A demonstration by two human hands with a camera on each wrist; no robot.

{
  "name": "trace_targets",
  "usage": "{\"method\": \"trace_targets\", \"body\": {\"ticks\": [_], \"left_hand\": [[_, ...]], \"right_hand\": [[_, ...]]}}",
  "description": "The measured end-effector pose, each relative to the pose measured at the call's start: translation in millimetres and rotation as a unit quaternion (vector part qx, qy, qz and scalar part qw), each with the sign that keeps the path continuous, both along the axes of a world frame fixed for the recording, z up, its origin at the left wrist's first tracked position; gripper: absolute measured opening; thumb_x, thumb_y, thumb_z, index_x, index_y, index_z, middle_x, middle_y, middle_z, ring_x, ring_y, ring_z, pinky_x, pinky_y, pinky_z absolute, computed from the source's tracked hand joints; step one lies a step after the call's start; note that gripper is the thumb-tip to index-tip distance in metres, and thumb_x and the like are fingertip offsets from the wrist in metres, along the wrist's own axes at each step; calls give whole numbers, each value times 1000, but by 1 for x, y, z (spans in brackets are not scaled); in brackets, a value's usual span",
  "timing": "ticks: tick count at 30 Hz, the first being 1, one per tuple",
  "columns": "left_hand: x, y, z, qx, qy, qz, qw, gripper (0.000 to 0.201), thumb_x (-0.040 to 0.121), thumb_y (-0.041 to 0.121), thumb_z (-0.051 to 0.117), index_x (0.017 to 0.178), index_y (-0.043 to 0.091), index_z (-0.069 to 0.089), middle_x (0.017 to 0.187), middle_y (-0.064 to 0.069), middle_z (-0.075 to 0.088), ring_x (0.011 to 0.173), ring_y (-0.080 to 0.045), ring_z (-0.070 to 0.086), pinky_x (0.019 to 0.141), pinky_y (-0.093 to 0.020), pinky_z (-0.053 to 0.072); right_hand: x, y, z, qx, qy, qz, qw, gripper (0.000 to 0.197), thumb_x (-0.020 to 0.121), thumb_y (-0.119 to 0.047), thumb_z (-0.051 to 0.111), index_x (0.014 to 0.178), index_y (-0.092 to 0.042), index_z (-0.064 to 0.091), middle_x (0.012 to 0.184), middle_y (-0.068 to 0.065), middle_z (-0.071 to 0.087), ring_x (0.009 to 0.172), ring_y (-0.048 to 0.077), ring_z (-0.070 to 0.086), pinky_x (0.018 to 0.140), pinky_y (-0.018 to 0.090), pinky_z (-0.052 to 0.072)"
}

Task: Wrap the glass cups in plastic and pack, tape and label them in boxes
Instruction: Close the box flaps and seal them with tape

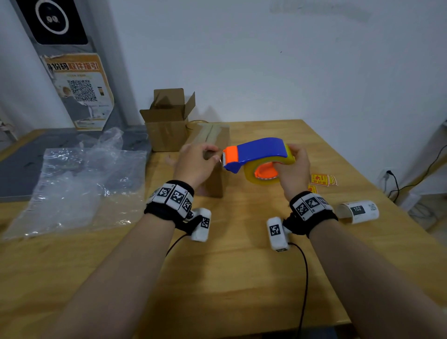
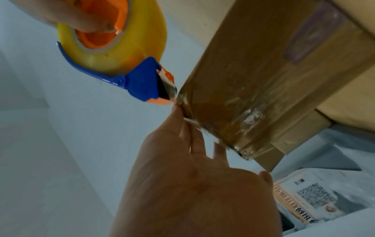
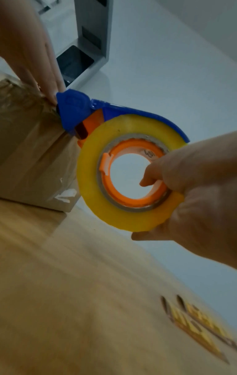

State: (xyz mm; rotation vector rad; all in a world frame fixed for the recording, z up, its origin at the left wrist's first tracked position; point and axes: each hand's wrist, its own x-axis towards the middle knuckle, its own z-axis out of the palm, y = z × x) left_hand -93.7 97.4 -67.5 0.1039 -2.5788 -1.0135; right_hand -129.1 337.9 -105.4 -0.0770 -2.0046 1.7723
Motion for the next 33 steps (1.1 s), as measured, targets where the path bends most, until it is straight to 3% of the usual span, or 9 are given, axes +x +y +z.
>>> {"method": "trace_targets", "body": {"ticks": [2,5,8,10,12,14,18,24,33], "left_hand": [[-2,3,-1,29,3,14,999,21,96,37,66,116,34,71,112,13,54,139,-22,42,117,-51,34],[-11,9,-2,6,-5,47,999,15,87,48,58,98,43,67,125,18,60,151,-16,25,122,-64,7],[-24,13,-7,-3,-18,33,999,15,78,46,48,88,49,58,133,14,64,150,-17,32,120,-63,22],[-29,16,-13,14,-20,-2,1000,29,78,40,43,99,52,58,130,17,64,143,-16,43,117,-64,29],[-32,20,-17,19,-29,-30,999,46,80,37,39,120,58,51,124,24,62,137,-12,51,116,-64,32],[-34,21,-18,19,-34,-39,998,50,83,38,37,128,60,38,123,27,64,132,-9,55,116,-64,33],[-38,16,-23,34,-35,-43,998,56,73,52,32,127,60,42,124,28,64,125,-3,57,116,-62,33],[-33,23,-22,64,-36,-26,997,45,79,39,39,96,80,45,105,38,59,120,-5,59,112,-63,37],[-27,23,-20,113,-24,-22,993,42,79,39,43,92,79,49,106,36,64,116,-1,61,115,-63,32]], "right_hand": [[4,6,2,32,-11,37,999,57,80,4,78,124,-22,52,117,-5,60,99,11,61,68,7,46],[10,15,7,77,-9,82,994,59,79,3,81,122,-18,47,106,-11,57,87,0,57,62,8,46],[18,26,13,118,13,114,986,62,78,2,81,121,-23,43,98,-7,58,68,-2,55,57,19,47],[22,34,18,149,48,159,975,80,77,2,80,134,-38,40,102,2,60,67,3,55,61,21,48],[21,42,22,217,85,211,949,97,79,2,79,148,-51,36,120,6,61,89,0,57,81,11,48],[18,48,26,293,115,246,917,95,82,-1,80,155,-44,38,124,8,57,107,2,54,95,5,37],[12,57,32,345,128,253,895,82,81,-2,83,144,-43,50,108,7,51,102,15,53,91,5,35],[8,61,38,374,136,242,885,81,82,5,73,147,-39,53,108,1,47,98,1,48,86,6,38],[6,85,42,373,129,228,890,83,79,9,72,145,-39,53,110,5,49,101,1,48,84,6,38]]}}
